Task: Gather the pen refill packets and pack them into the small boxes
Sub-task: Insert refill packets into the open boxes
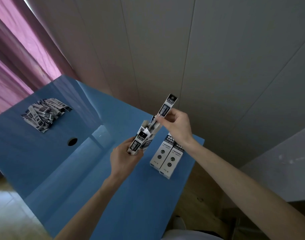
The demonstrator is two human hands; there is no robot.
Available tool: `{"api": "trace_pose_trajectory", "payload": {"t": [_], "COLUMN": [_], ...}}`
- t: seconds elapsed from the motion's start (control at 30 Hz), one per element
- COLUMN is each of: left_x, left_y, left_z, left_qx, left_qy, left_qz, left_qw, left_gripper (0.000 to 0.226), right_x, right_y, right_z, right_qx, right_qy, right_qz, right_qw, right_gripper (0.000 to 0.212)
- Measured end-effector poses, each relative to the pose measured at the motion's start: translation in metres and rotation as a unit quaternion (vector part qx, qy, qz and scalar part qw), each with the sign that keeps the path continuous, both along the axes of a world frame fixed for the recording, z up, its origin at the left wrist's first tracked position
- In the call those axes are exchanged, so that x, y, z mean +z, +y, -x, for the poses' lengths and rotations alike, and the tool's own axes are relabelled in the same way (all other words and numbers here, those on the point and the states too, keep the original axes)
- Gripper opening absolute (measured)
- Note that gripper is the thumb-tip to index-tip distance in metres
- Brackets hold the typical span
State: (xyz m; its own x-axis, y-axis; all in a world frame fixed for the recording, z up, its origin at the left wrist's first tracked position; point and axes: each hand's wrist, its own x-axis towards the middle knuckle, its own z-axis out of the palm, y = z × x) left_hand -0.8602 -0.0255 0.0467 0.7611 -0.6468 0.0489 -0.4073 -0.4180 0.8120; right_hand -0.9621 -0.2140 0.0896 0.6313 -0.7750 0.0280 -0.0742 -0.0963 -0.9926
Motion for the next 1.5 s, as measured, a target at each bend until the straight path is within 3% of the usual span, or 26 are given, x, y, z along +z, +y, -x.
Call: {"api": "trace_pose_trajectory", "payload": {"t": [0.13, 0.37, 0.43, 0.5, 0.63, 0.7, 0.77, 1.07, 1.23, 1.4, 1.5], "left_x": [0.001, -0.003, -0.003, -0.003, -0.009, -0.013, -0.016, -0.015, -0.015, -0.016, -0.015], "left_y": [-0.004, -0.006, -0.007, -0.008, -0.009, -0.008, -0.007, -0.003, -0.004, -0.005, -0.004], "left_z": [0.000, -0.005, -0.006, -0.007, -0.010, -0.010, -0.010, -0.003, -0.003, 0.000, 0.002], "left_qx": [-0.008, -0.009, -0.015, -0.018, -0.030, -0.035, -0.036, -0.029, -0.018, -0.012, -0.016], "left_qy": [-0.024, -0.088, -0.123, -0.164, -0.243, -0.255, -0.260, -0.232, -0.195, -0.177, -0.179], "left_qz": [-0.011, -0.054, -0.072, -0.089, -0.114, -0.123, -0.132, -0.154, -0.180, -0.183, -0.182], "left_qw": [1.000, 0.995, 0.990, 0.982, 0.963, 0.958, 0.956, 0.960, 0.964, 0.967, 0.967], "left_gripper": [0.043, 0.027, 0.021, 0.022, 0.014, 0.010, 0.014, 0.016, 0.014, 0.010, 0.011], "right_x": [-0.009, -0.011, -0.006, -0.001, -0.008, -0.018, -0.025, -0.037, -0.039, -0.045, -0.047], "right_y": [0.001, 0.008, 0.013, 0.018, 0.029, 0.032, 0.032, 0.033, 0.038, 0.046, 0.048], "right_z": [-0.001, 0.012, 0.017, 0.024, 0.035, 0.037, 0.040, 0.046, 0.046, 0.046, 0.045], "right_qx": [0.090, 0.019, 0.034, 0.074, 0.141, 0.139, 0.141, 0.113, 0.075, 0.003, 0.019], "right_qy": [0.105, 0.051, 0.025, 0.014, 0.089, 0.107, 0.100, 0.065, 0.061, 0.085, 0.079], "right_qz": [0.069, 0.120, 0.107, 0.075, 0.090, 0.101, 0.078, 0.012, 0.048, 0.222, 0.197], "right_qw": [0.988, 0.991, 0.993, 0.994, 0.982, 0.979, 0.982, 0.991, 0.994, 0.971, 0.977], "right_gripper": [0.016, 0.026, 0.019, 0.024, 0.045, 0.031, 0.014, 0.016, 0.021, 0.027, 0.018]}}
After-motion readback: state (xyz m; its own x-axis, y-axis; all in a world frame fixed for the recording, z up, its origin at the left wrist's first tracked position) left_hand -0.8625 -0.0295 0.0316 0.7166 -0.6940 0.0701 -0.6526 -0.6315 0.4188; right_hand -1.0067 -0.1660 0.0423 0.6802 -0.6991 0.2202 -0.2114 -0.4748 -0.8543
